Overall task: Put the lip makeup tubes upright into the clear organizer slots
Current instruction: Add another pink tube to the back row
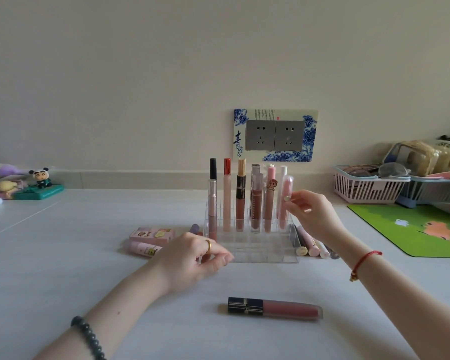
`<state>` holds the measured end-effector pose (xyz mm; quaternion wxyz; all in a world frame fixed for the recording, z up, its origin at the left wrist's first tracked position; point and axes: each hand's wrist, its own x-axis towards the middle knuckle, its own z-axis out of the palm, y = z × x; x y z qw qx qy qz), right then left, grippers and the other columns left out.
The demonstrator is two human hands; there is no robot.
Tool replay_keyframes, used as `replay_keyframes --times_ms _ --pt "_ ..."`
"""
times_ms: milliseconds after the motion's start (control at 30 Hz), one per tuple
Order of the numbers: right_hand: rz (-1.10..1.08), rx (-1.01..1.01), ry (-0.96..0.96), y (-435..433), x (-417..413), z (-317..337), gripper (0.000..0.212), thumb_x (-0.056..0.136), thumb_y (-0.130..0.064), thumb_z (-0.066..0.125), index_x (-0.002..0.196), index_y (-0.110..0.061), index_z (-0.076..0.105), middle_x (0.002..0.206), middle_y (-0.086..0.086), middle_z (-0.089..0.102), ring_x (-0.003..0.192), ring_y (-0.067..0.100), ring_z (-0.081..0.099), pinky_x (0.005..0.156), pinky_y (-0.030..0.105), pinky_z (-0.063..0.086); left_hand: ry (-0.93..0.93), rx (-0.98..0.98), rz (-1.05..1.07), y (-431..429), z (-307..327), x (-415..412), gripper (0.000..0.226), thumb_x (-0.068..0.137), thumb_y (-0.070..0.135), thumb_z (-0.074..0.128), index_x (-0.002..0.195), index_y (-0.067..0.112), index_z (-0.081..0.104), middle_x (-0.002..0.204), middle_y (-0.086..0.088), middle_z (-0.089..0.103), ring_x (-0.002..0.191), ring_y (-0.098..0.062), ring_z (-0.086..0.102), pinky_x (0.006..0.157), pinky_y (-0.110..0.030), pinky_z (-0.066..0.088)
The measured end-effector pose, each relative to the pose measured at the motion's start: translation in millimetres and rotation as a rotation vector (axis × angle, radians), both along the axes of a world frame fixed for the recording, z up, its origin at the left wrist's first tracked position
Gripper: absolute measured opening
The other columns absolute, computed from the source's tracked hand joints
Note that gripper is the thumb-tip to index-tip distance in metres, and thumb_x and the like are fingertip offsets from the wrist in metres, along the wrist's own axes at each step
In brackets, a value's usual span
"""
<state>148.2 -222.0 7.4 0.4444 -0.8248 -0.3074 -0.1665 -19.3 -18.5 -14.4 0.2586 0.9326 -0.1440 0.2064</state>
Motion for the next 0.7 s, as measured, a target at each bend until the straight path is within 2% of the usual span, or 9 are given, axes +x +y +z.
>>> replay_keyframes --times_ms 167,300,400,500,600,700 --pt "-0.004 0.009 0.004 1 0 -1 0.018 0.085 -0.013 0.058 0.100 -0.008 0.065 0.088 0.003 0.065 0.085 0.022 0.062 0.081 0.030 0.050 0.013 0.003 0.004 -1 1 -1 0.044 0.078 0.054 0.044 0.092 0.023 0.073 0.082 0.028 0.063 0.064 0.016 0.054 0.059 -0.002 0.036" --pt "-0.002 0.010 0.006 0 -1 -3 0.017 0.084 -0.014 0.059 0.099 -0.009 0.067 0.089 0.005 0.068 0.083 0.021 0.062 0.083 0.032 0.051 0.012 0.010 -0.001 -2 2 -3 0.045 0.078 0.054 0.043 0.092 0.023 0.073 0.077 0.038 0.056 0.060 0.015 0.052 0.057 -0.002 0.033" --pt "-0.015 -0.005 -0.015 -3 -2 0 0.018 0.083 -0.015 0.060 0.100 -0.011 0.067 0.087 0.003 0.067 0.078 0.017 0.059 0.079 0.030 0.050 0.010 0.017 -0.007 -1 4 -4 0.043 0.078 0.054 0.044 0.092 0.024 0.073 0.066 0.045 0.053 0.059 0.009 0.052 0.055 -0.003 0.033" --pt "-0.028 -0.006 -0.030 -11 -5 7 0.031 0.080 -0.019 0.064 0.110 -0.010 0.062 0.088 0.000 0.064 0.077 0.015 0.058 0.076 0.026 0.048 0.047 0.052 -0.021 -5 7 -7 0.045 0.076 0.058 0.046 0.096 0.026 0.071 0.067 0.038 0.056 0.065 -0.001 0.053 0.055 -0.005 0.033" --pt "-0.063 0.060 -0.046 -26 -10 17 0.033 0.077 -0.018 0.067 0.109 -0.010 0.063 0.084 -0.001 0.064 0.070 0.010 0.059 0.071 0.020 0.050 0.093 0.123 -0.070 -9 10 -10 0.058 0.070 0.072 0.047 0.102 0.029 0.068 0.079 0.037 0.056 0.070 0.002 0.053 0.065 -0.006 0.035" --pt "0.055 0.074 -0.054 -37 -29 28 0.015 0.075 -0.017 0.068 0.090 -0.018 0.069 0.075 -0.007 0.067 0.062 0.005 0.061 0.062 0.009 0.052 0.140 0.201 -0.085 -15 10 -13 0.056 0.066 0.070 0.055 0.106 0.032 0.066 0.087 0.033 0.059 0.074 0.003 0.053 0.076 -0.014 0.036"
